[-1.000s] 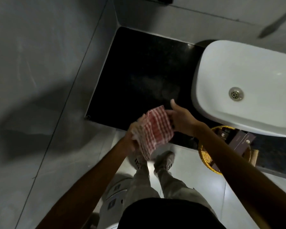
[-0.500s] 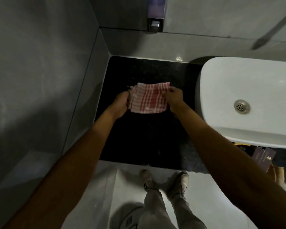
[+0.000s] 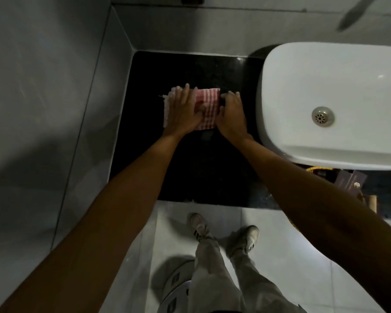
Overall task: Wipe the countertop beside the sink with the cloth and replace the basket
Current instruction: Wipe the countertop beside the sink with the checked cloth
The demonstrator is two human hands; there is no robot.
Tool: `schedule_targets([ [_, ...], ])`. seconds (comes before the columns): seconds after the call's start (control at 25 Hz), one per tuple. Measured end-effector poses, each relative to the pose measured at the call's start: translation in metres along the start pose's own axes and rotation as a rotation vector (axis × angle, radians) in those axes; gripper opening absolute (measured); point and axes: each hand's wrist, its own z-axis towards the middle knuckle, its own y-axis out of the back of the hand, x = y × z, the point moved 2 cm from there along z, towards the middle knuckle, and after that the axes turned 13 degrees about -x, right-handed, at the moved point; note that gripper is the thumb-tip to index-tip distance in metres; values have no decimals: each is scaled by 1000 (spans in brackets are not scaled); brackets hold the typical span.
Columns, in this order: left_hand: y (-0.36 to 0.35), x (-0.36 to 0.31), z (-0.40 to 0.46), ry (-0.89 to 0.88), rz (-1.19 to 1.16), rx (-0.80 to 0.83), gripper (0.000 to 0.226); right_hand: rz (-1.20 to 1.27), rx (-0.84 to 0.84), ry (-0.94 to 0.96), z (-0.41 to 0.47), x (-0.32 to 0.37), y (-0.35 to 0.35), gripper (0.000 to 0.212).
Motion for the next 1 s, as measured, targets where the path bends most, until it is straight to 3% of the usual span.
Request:
schedule_targets([
  [0.12,-27,0,-11,-74,229,23,81,-37,54,-99,-20,-34,15,44],
  [0.24,-34,-6,-57,-112,239,-4,86,15,67,-1,-50,-45,33,41],
  [0.36,-40,-14,-154,-117,224,90,102,77,104,73,-93,-45,52,43],
  [0.56,-47,-1,-259,-342,273,82,124,72,127,86,-138,-54,68,39],
  [0.76,-54,-4,-282,-406,250,-19,68,132,203,82,-177,-60,71,37],
  [0.92,-47,-9,-316,-355,203,12,71,192,384,45,-215,-60,76,40],
  [1.0,-38,-11,-335,-336,165,138,70,204,572,125,-227,-55,80,50],
])
